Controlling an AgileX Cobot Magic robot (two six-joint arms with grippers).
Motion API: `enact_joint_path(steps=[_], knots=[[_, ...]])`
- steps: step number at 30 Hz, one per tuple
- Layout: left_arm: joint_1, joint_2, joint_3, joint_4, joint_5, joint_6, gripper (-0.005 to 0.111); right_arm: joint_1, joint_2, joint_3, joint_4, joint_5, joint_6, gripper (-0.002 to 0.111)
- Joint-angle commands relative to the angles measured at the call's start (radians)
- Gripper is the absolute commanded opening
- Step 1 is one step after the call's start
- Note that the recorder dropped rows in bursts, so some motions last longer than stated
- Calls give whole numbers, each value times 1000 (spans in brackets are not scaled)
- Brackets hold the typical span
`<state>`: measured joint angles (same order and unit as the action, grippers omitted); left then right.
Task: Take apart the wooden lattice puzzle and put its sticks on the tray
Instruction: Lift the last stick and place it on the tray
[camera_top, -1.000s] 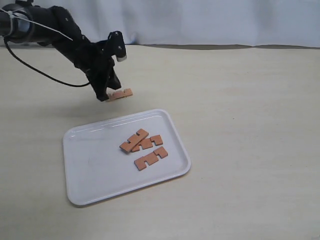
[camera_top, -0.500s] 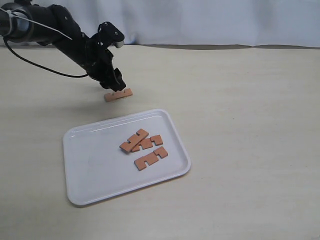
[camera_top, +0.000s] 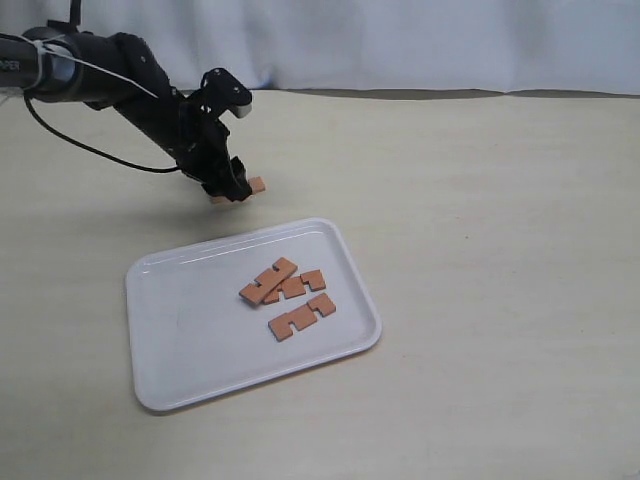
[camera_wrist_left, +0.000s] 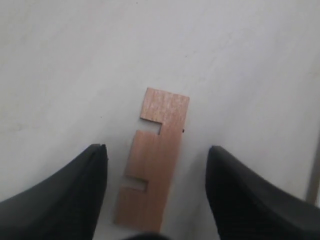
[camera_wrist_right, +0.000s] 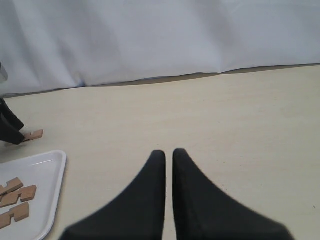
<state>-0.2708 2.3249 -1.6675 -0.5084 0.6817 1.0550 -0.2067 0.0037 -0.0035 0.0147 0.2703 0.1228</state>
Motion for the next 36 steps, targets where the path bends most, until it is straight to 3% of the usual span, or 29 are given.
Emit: enact_joint_path(steps=[1, 3, 5, 10, 25, 36], knots=[[-4, 24, -2, 2, -2, -6, 55, 1, -4, 3, -1, -10, 0, 5], [-4, 24, -2, 2, -12, -6, 53, 1, -4, 3, -1, -10, 0, 5], [-4, 24, -2, 2, -12, -6, 41, 1, -4, 3, -1, -10, 0, 5], [-4, 24, -2, 57, -11, -6, 0, 1, -4, 3, -1, -10, 0, 5], [-4, -96, -2, 79, 54, -32, 0, 1, -4, 3, -1, -10, 0, 5], [-16, -186, 0, 62, 390, -36, 0, 1, -4, 3, -1, -10, 0, 5]])
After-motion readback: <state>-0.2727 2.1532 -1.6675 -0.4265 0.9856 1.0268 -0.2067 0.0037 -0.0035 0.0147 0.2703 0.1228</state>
